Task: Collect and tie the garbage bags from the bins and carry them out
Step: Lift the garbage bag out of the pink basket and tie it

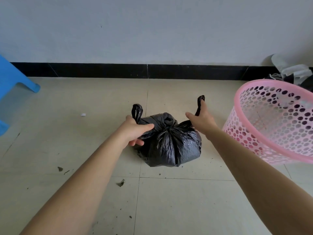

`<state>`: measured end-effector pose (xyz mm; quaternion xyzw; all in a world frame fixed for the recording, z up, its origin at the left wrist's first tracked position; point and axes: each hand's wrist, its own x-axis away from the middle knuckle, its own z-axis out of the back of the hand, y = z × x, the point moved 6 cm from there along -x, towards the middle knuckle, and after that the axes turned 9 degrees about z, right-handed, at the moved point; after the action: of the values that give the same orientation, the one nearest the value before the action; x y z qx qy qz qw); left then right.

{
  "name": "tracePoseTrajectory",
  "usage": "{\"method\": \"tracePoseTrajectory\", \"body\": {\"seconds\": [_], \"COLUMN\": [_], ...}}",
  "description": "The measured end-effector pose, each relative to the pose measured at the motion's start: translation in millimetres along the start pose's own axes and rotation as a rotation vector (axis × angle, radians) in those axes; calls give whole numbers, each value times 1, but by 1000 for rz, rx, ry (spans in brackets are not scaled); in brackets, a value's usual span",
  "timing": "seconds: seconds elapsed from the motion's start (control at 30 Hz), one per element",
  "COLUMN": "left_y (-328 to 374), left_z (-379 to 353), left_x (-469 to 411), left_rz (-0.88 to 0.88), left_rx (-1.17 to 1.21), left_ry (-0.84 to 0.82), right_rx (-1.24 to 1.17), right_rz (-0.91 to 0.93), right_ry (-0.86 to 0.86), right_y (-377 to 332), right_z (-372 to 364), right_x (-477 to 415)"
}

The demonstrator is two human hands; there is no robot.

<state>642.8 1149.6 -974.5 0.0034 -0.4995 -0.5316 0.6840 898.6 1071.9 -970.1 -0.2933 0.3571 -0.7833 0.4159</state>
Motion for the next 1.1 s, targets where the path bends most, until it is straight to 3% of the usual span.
{"method": "tracePoseTrajectory", "body": {"seconds": [0.13,0.2,0.27,0.4,0.53,0.67,0.8,0.97,1.1], "left_y": [26,28,23,12,19,35,48,38,25], "left_z": [2,-4,-12,-24,-32,-26,-20,-14,-17], "left_x": [3,2,-1,1,7,21,26,12,-4], "left_rz": [-225,-249,-253,-282,-449,-586,-605,-435,-251], "left_rx": [553,670,613,309,93,181,482,655,721], "left_ry": [-127,-185,-119,137,261,376,248,163,-8], "right_rx": [-733,-1004,-932,-209,53,5,-249,-617,-561], "right_rz": [-125,-150,-147,-60,-17,115,161,58,31], "right_ry": [113,102,5,-180,-207,-152,-113,-97,-134], "right_y": [-1,-2,2,16,23,10,-3,-13,-17], "right_z": [3,-5,-15,-35,-42,-50,-58,-57,-61], "right_x": [-6,-10,-12,-12,-13,-11,-6,3,10]}}
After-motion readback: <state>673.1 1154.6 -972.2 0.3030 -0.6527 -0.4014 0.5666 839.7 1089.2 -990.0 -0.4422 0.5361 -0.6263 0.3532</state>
